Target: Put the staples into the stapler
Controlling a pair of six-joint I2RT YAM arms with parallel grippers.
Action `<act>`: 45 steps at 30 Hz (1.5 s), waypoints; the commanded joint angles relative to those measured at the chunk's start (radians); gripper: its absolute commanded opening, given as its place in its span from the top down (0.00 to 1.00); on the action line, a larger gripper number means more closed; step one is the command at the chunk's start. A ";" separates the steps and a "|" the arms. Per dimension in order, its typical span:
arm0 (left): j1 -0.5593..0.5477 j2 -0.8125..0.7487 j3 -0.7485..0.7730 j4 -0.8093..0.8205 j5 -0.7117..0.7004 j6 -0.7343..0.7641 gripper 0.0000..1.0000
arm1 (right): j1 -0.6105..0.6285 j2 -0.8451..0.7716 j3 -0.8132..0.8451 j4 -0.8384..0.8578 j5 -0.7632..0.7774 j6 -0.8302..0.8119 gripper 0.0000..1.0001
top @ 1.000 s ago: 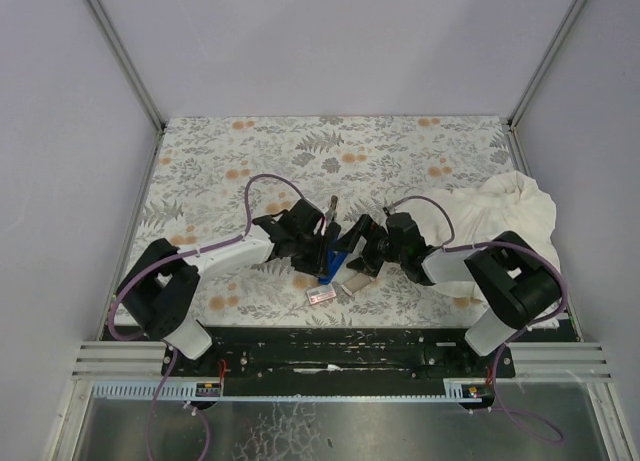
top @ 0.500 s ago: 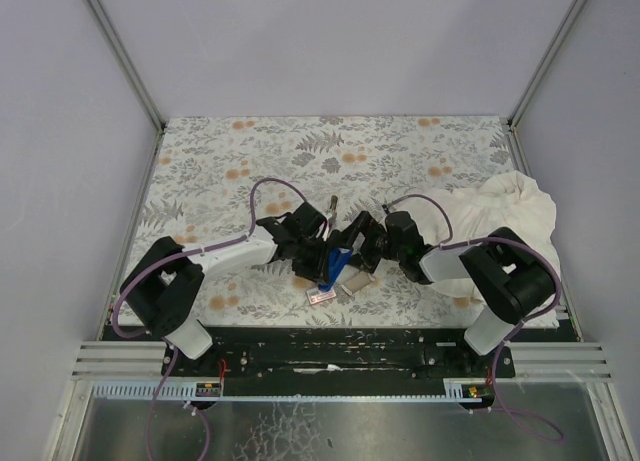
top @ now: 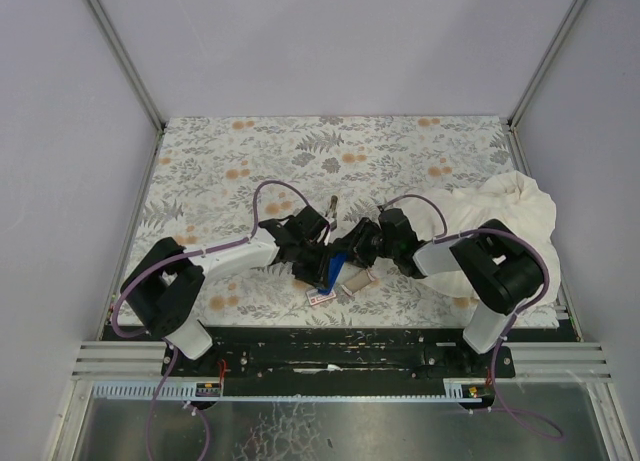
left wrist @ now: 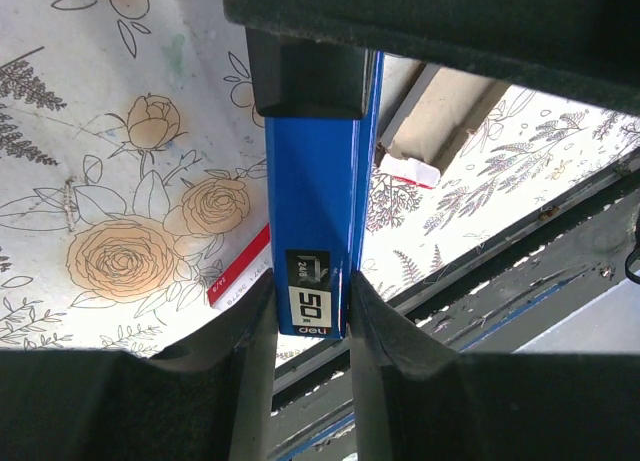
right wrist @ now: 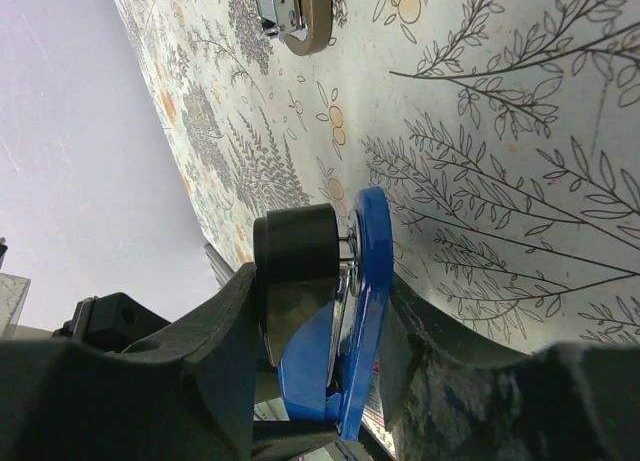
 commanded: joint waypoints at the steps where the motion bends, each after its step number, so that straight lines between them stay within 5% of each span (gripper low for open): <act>1: -0.020 -0.027 0.018 -0.002 0.012 0.018 1.00 | 0.004 -0.037 0.006 0.014 0.081 0.015 1.00; 4: -0.021 -0.041 0.025 -0.002 -0.009 0.008 1.00 | 0.004 -0.063 0.014 0.002 0.085 -0.004 0.97; 8: -0.004 -0.076 0.024 -0.003 -0.069 -0.004 1.00 | 0.004 -0.126 0.036 -0.060 0.107 -0.067 0.31; 11: 0.043 -0.113 0.005 -0.003 -0.107 -0.010 1.00 | 0.000 -0.190 0.052 -0.147 0.146 -0.135 0.06; 22: 0.391 -0.191 -0.035 -0.089 -0.462 0.162 1.00 | -0.057 -0.498 0.066 -0.463 0.322 -0.382 0.03; 30: 0.635 0.004 0.042 -0.047 -0.565 0.240 0.99 | -0.062 -0.612 0.044 -0.555 0.374 -0.479 0.01; 32: 0.672 0.063 0.074 -0.057 -0.510 0.242 0.82 | -0.063 -0.619 0.034 -0.561 0.376 -0.491 0.00; 34: 0.680 0.092 0.092 -0.066 -0.485 0.242 0.46 | -0.063 -0.624 0.027 -0.576 0.379 -0.502 0.00; 36: 0.680 0.089 0.097 -0.070 -0.463 0.231 0.28 | -0.064 -0.629 0.019 -0.588 0.383 -0.508 0.00; 40: 0.625 0.023 0.111 -0.053 -0.459 0.187 0.20 | -0.066 -0.648 0.002 -0.596 0.396 -0.518 0.00; 45: 0.424 0.038 0.202 0.005 -0.376 0.171 0.19 | -0.078 -0.672 0.018 -0.642 0.407 -0.542 0.00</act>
